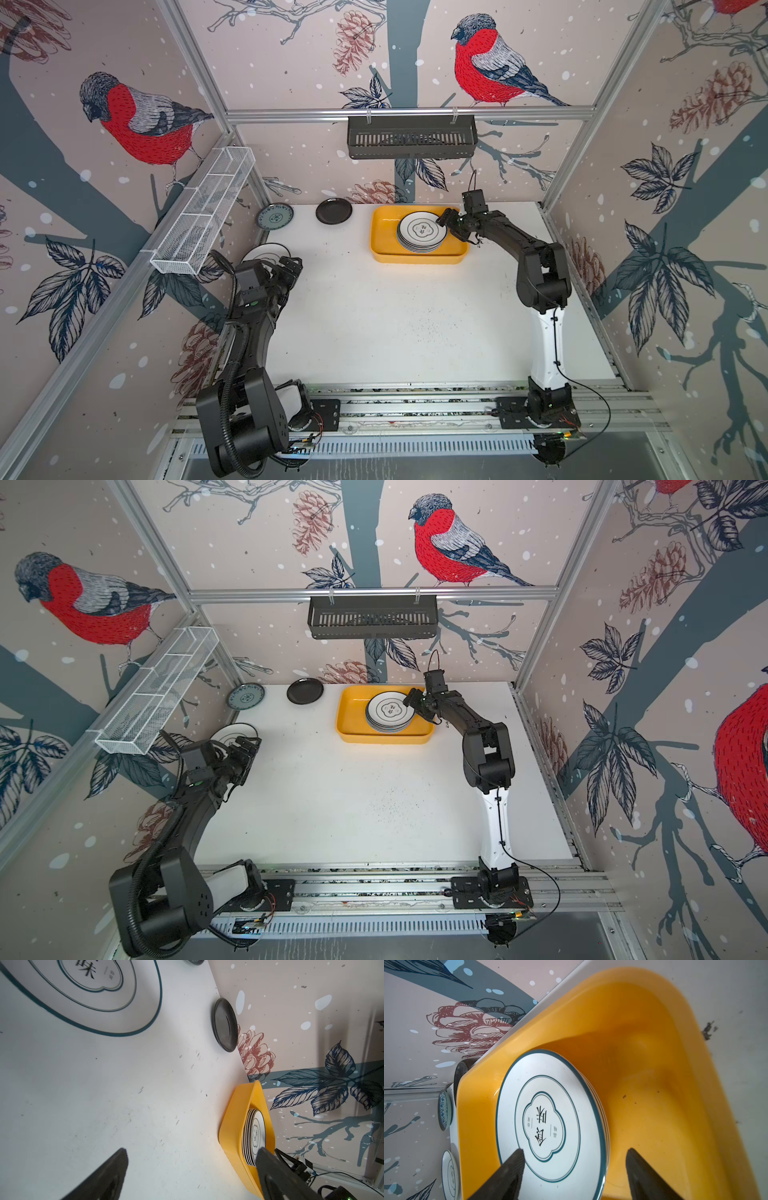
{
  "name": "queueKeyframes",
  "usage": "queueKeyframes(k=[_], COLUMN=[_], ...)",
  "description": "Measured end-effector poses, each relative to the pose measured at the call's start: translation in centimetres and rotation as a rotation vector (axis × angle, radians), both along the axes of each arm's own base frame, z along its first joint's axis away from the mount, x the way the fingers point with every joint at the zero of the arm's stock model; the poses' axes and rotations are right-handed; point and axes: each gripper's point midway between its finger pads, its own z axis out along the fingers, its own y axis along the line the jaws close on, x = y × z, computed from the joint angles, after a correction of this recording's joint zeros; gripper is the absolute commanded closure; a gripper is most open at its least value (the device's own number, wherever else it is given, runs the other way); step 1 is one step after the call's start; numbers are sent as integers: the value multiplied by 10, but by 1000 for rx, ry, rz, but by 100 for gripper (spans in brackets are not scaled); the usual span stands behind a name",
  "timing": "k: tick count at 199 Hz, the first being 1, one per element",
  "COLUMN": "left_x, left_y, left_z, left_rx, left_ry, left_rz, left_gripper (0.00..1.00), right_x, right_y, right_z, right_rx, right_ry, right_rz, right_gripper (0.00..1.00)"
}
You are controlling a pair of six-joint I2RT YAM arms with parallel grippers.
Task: Place the plates into the plastic bin on the countertop
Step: 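Open the right gripper over the stack while the left gripper grips the last white plate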
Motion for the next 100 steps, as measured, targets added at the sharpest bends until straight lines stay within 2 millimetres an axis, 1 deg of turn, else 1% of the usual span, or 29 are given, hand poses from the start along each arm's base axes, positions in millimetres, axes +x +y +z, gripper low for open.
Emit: queueKeyframes(k=[29,41,63,68,70,100], left_x=[-8,-12,-18,-20,-20,-26], left_y=[25,33,47,50,51,64], left_z=[-2,-3,-3,-4,-4,-16], left_rx=[14,19,33,42,44,43], left_ry=[9,16,16,17,17,50], left_rz=[59,79,105,108,109,139], left_gripper=[4,4,4,4,4,4], right_x=[-2,1,2,2,2,2], right_y=[12,18,27,28,29,42], right_z=[8,12,12,13,13,26], right_rx=[-14,-13,-17,-20,-21,-15], right_ry=[-22,-33,-36,-38,-37,-64], right_rz=[36,45,55,56,56,78], right_gripper=[15,15,10,1,0,0])
